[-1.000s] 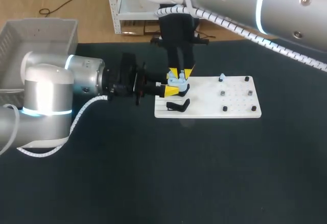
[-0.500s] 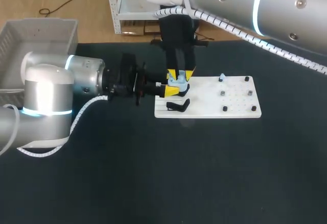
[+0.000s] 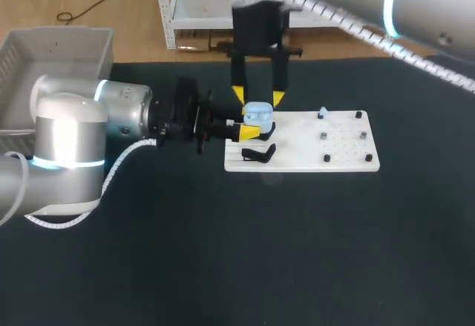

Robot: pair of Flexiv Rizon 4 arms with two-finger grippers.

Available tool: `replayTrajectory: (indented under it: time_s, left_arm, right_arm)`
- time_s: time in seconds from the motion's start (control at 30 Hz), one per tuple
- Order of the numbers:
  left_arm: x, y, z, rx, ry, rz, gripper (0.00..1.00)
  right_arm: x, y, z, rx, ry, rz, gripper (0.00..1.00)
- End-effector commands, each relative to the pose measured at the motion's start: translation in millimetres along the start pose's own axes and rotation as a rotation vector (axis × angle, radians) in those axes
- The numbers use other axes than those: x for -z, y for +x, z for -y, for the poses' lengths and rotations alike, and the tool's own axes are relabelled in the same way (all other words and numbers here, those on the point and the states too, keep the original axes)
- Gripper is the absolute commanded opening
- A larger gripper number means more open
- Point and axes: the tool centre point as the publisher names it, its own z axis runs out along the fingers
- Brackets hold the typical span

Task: Pick up each earbud case from the left stands, insert the matching earbuds, close the lid, and place the case in the box.

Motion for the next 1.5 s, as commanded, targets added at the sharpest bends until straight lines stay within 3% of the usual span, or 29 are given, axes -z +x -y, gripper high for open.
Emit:
replayTrajectory:
  time_s: [0.03, 0.1, 0.17, 0.23, 0.4, 0.6, 1.1, 1.5]
  left_arm:
    - [0.1, -0.4, 0.7, 0.000, -0.002, -0.002, 0.00]
    - [0.1, -0.4, 0.7, 0.000, -0.002, -0.002, 0.00]
    - [0.1, -0.4, 0.7, 0.000, -0.002, -0.002, 0.00]
    - [0.1, -0.4, 0.7, 0.000, -0.002, -0.002, 0.00]
    - [0.1, -0.4, 0.7, 0.000, -0.002, -0.002, 0.00]
    - [0.1, -0.4, 0.7, 0.000, -0.002, -0.002, 0.00]
    - [0.1, -0.4, 0.7, 0.000, -0.002, -0.002, 0.00]
    - [0.1, -0.4, 0.7, 0.000, -0.002, -0.002, 0.00]
  right_arm:
    - [6.9, 16.7, 41.5, 0.050, -0.202, 0.142, 0.62]
    - [12.4, 13.4, 50.6, 0.077, -0.266, 0.209, 0.62]
    - [17.6, 8.1, 61.2, 0.085, -0.333, 0.286, 0.50]
    - [18.5, 1.6, 69.8, 0.085, -0.358, 0.344, 0.49]
    - [12.6, -14.3, 84.5, 0.098, -0.398, 0.417, 0.44]
    - [0.8, -33.6, 91.0, 0.132, -0.431, 0.479, 0.46]
    - [-33.8, -97.2, 89.5, 0.141, -0.434, 0.459, 0.49]
    - [-67.1, -140.1, 89.0, 0.088, -0.336, 0.427, 0.49]
